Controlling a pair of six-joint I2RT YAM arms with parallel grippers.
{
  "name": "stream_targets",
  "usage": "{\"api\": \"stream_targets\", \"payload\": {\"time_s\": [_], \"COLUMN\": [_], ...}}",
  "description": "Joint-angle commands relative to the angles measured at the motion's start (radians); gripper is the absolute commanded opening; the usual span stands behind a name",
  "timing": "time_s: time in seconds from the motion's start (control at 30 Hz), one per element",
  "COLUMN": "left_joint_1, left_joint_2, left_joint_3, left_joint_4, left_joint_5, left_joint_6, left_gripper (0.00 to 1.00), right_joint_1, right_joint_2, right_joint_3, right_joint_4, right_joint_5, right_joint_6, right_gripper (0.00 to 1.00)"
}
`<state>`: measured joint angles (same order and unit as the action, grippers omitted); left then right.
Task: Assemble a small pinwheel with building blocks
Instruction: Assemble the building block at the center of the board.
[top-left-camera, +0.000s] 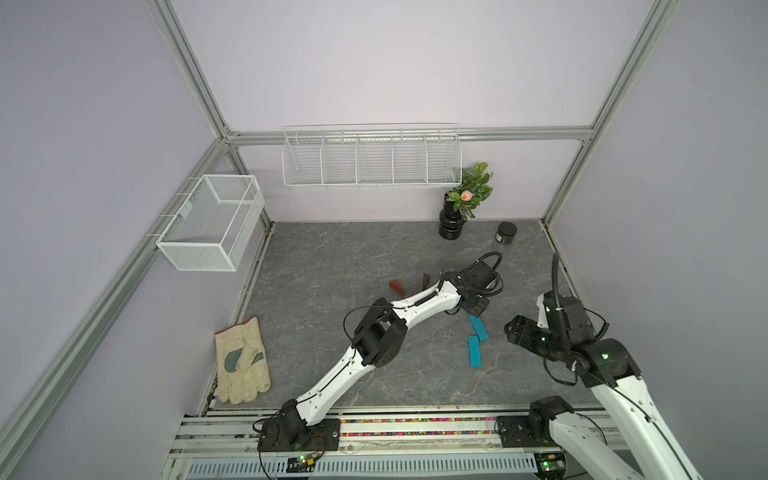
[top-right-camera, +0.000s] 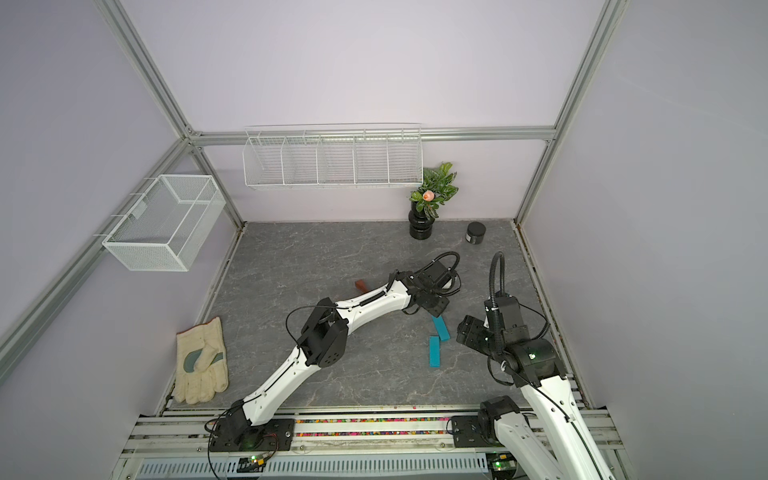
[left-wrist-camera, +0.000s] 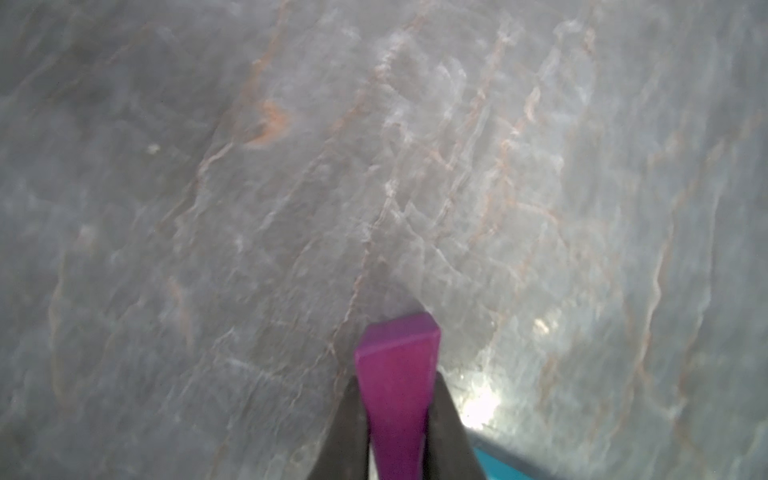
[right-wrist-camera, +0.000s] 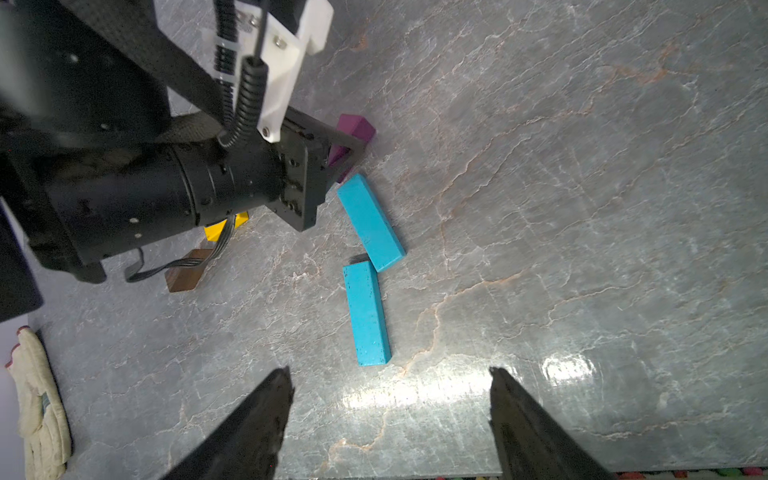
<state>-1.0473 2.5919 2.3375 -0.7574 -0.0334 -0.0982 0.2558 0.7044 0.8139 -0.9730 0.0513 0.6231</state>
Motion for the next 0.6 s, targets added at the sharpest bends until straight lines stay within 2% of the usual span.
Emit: {"api": "stream_targets", "payload": {"time_s": [0.0, 0.17, 0.33, 0.43, 0.57], "left_joint_1": [0.0, 0.0, 0.002, 0.009, 0.021], "left_joint_2": [-0.004, -0.116, -0.257, -0.3, -0.305], "left_joint_3": [-0.002, -0.163, -0.385, -0.456, -0.479], "left_joint_4": [-0.034, -0.019, 0.024, 0.043, 0.041], "left_joint_5": [-0.029, -0.051, -0.157, -0.188, -0.194], "left_joint_6": [0.035, 0.115, 0.205, 0.251, 0.289], "left_gripper": [0.03, 0.0, 0.0, 0.0, 0.02], "right_joint_1": [-0.007, -0.01, -0.011, -0.01, -0.01], "right_joint_2": [-0.001, -0.008, -0.016, -0.01, 0.01], "right_joint_3": [-0.016, -0.035, -0.055, -0.072, -0.088], "right_joint_4": [0.0, 0.005, 0.008, 0.053, 0.076], "right_joint_5": [-0.019, -0.03, -0.042, -0.058, -0.083], "right_joint_6": [-0.013, -0.008, -0.003, -0.003, -0.001], "right_gripper": [0.77, 0.77, 0.77, 0.77, 0.76]}}
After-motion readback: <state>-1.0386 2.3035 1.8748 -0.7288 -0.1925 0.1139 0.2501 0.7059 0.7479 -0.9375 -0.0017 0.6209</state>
